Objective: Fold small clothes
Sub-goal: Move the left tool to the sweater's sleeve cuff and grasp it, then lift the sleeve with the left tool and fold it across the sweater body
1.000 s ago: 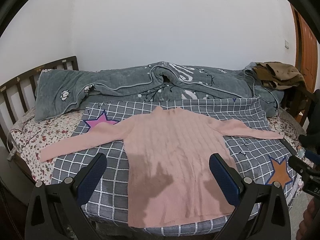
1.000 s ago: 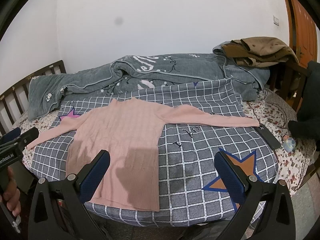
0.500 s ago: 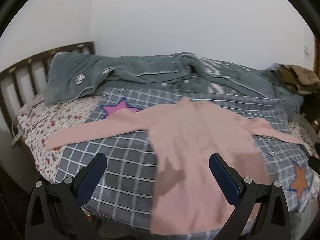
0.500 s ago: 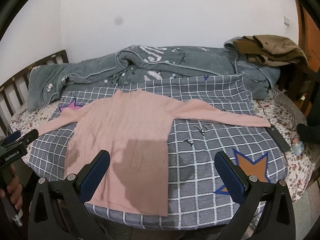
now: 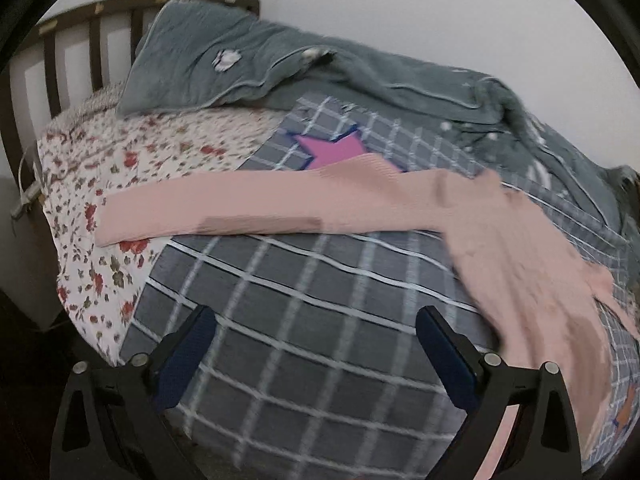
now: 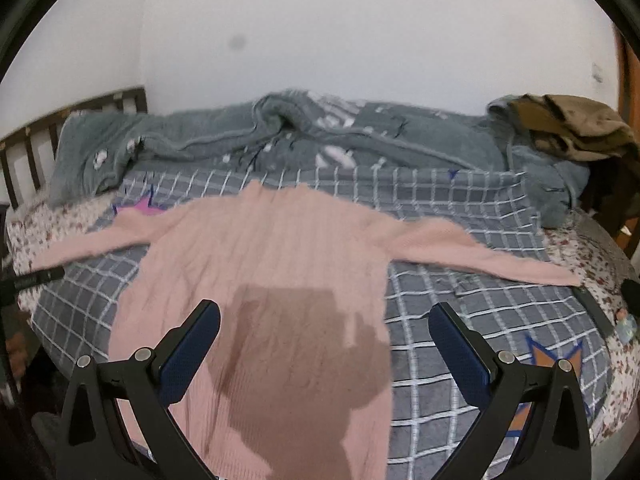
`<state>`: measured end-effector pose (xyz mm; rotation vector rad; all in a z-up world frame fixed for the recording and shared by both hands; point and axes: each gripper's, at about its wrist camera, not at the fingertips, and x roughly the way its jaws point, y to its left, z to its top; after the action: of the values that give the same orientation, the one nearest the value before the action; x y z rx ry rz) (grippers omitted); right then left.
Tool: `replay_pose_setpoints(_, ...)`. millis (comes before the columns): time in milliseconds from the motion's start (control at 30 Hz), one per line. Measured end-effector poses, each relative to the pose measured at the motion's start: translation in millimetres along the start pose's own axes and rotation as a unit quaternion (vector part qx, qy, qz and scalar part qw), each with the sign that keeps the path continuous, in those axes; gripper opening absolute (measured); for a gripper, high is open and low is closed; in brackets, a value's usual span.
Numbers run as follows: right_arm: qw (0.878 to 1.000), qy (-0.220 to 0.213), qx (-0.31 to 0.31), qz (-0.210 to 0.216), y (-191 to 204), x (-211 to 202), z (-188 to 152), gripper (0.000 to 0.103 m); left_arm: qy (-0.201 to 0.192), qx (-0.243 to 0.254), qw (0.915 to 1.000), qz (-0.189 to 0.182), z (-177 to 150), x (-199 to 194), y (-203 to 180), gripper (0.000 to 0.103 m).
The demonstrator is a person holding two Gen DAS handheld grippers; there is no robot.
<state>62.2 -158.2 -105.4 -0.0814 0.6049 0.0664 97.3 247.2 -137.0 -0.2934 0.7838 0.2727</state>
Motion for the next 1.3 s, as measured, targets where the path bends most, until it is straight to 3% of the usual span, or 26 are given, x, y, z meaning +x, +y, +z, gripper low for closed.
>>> replay_pose_setpoints(167, 0.999, 0.035, -0.005, 0.006, 14.8, 32.4, -2.0, 0.102, -0.001, -0.068, 0.9976, -0.007, 17.9, 32.6, 49.4, 0.094)
replay_pose_setpoints(400, 1.0, 0.028, -0.008, -0.002, 27.9, 52.3, 0.8, 0.1, 0.007, -0.139, 0.9884, 0.061, 35.8, 73.5, 105.3, 0.086)
replay_pose_setpoints(600, 0.997, 0.057, 0.009, 0.057, 30.0, 82.5, 23.3, 0.087, -0.012, -0.178, 0.9792, 0.096, 49.0, 90.3, 132.5, 0.061)
replay_pose_setpoints(700, 0.996, 0.049, 0.005, 0.07, 30.7, 94.6, 33.0, 0.085, -0.019, -0.179, 0.9764, 0.119, 54.9, 92.1, 134.1, 0.035)
replay_pose_setpoints(767, 0.996, 0.048, 0.002, 0.077, 29.7, 101.4, 38.5, 0.085, -0.024, -0.175, 0.9757, 0.13, 59.8, 93.1, 133.8, 0.009)
replay_pose_setpoints(800, 0.995, 0.047, 0.0, 0.084, 27.7, 106.4, 42.5, 0.085, -0.025, -0.173, 0.9755, 0.134, 63.2, 92.9, 132.8, 0.009)
replay_pose_setpoints(1000, 0.995, 0.035, -0.015, 0.093, 7.1, 128.6, 56.1, 0.085, -0.059, -0.108, 0.9808, 0.151, 94.3, 73.2, 85.2, 0.007)
replay_pose_setpoints(1133, 0.994, 0.04, -0.014, 0.096, -21.9, 143.0, 58.3, 0.085, -0.088, -0.056, 0.9881, 0.113, 118.1, 51.1, 24.3, 0.006)
replay_pose_setpoints(1300, 0.996, 0.028, -0.011, 0.082, -67.7, 148.0, 53.0, 0.085, -0.115, 0.019, 0.9917, 0.054, 132.7, 30.0, -86.2, 0.006)
